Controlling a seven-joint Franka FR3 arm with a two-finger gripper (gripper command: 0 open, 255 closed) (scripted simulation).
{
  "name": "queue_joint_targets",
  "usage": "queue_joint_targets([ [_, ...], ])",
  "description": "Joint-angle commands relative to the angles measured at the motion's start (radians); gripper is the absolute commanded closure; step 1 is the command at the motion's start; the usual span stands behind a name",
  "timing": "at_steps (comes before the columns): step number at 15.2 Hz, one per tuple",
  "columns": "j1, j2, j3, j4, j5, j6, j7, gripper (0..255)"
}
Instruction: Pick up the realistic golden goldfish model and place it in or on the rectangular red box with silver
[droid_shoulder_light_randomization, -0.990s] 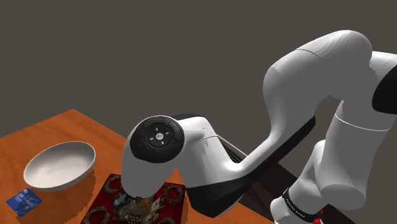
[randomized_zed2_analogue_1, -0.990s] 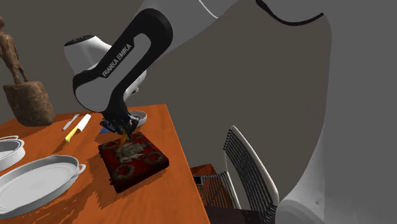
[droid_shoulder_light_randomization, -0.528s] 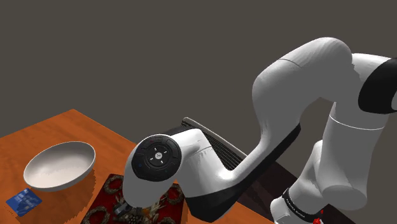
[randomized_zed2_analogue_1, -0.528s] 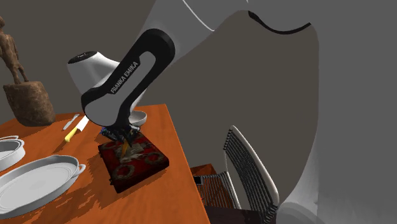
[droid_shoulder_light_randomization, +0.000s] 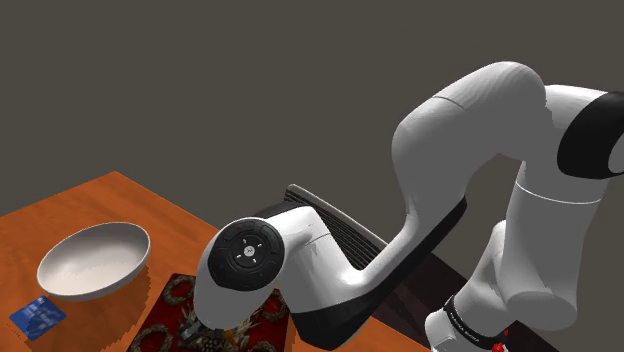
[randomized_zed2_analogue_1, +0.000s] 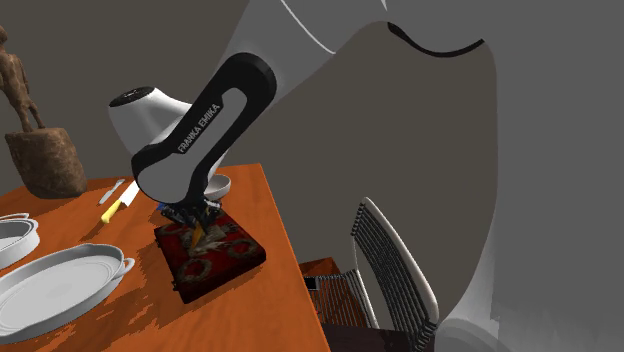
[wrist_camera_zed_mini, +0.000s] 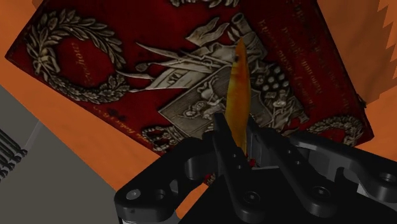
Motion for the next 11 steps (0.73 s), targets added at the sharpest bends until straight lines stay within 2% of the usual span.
queue_joint_targets([
  [1, 0.0, 0.0, 0.0, 0.0, 0.0, 0.0, 0.0, 255],
  [2, 0.0, 0.0, 0.0, 0.0, 0.0, 0.0, 0.0, 0],
  [7, 0.0, 0.0, 0.0, 0.0, 0.0, 0.0, 0.0, 0],
  [11, -0.027, -0.105, 0.056, 0.0, 0.118, -0.063, -0.07, 0],
])
